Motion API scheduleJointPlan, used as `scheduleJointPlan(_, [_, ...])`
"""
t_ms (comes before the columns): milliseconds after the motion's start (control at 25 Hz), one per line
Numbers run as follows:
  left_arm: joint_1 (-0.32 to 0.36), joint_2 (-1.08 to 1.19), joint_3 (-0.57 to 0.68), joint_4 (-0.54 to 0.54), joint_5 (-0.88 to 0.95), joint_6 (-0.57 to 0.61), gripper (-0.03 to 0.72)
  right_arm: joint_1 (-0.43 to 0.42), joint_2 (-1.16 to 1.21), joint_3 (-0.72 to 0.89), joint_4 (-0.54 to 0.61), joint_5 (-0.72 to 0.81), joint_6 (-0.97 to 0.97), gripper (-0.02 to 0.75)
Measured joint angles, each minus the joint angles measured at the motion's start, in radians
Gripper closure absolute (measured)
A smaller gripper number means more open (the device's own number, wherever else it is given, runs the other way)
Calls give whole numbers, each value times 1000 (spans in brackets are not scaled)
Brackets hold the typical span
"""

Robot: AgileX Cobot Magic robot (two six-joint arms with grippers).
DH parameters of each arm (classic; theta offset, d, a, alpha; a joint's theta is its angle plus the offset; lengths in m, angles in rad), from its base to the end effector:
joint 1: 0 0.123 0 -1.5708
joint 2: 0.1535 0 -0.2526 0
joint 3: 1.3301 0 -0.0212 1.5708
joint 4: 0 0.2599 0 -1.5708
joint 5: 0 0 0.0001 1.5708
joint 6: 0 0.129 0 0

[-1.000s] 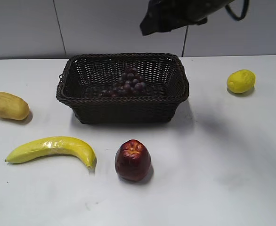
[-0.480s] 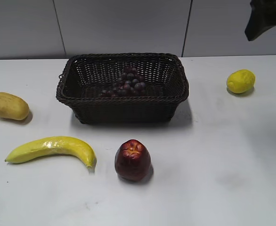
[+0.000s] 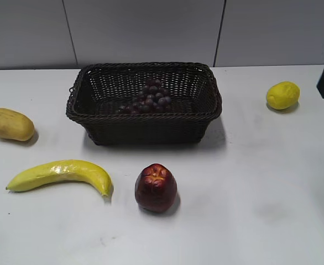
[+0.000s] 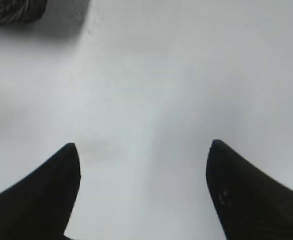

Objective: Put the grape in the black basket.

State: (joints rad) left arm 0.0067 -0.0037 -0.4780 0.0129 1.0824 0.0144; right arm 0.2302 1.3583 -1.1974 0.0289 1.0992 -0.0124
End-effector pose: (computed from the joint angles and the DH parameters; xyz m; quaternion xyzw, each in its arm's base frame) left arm 0.0701 0.0019 0.2551 0.0031 0.8635 0.0118 0.5043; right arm 0.2872 0.0707 0.2583 -0.1147 0.9734 0.0353 0.1949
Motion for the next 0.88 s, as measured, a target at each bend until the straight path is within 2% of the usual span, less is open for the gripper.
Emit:
scheduleJointPlan(360, [0,0,0,0,0,0,452,0,-462,334,-1,-77,38,145])
scheduleJointPlan(720, [0,0,0,0,0,0,452,0,-897,550,-16,-85,46,145])
scheduleJointPlan(880, [0,0,0,0,0,0,452,0,-1021,655,-29,-79,47,146])
